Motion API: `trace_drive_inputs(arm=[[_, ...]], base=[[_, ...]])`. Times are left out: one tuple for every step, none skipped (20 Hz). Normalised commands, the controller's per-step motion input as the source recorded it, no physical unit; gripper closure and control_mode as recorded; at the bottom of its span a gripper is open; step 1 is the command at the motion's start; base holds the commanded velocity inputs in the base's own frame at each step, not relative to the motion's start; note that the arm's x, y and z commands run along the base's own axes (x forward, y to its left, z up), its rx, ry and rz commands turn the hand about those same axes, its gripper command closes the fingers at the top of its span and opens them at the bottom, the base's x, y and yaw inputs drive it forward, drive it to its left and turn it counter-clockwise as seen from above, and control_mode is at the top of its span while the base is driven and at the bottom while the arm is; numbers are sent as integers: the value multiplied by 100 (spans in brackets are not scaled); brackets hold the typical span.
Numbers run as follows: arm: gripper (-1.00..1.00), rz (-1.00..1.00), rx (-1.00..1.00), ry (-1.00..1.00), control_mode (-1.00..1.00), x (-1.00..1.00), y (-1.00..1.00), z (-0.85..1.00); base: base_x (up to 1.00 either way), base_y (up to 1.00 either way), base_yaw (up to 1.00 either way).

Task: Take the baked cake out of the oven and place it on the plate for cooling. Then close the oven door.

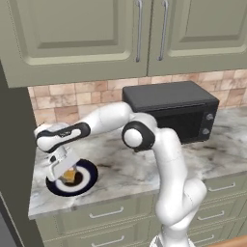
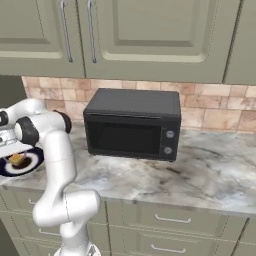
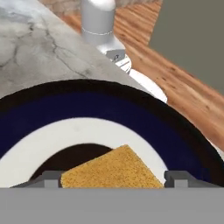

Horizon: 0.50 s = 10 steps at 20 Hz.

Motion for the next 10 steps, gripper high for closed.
trace_drive_inputs(arm=[[100, -7, 0, -17, -100, 0, -7, 0], [100, -5, 0, -15, -100, 0, 0, -4], [100, -3, 0, -14, -100, 0, 8, -29], [100, -3, 0, -11, -100, 12, 6, -19], [100, -3, 0, -11, -100, 3, 18, -25], [100, -2, 0, -10, -100, 14, 19, -25], [-100, -1, 0, -11, -100, 14, 29, -9], [-100, -3, 0, -7, -100, 39, 26, 0], [-100, -2, 0, -8, -100, 32, 27, 0], [-100, -3, 0, -11, -100, 44, 31, 0]], base=[[0, 0, 0], [0, 0, 0], [0, 0, 0], [0, 0, 0], [0, 0, 0], [0, 0, 0], [0, 0, 0], [0, 0, 0], [0, 0, 0], [0, 0, 0]])
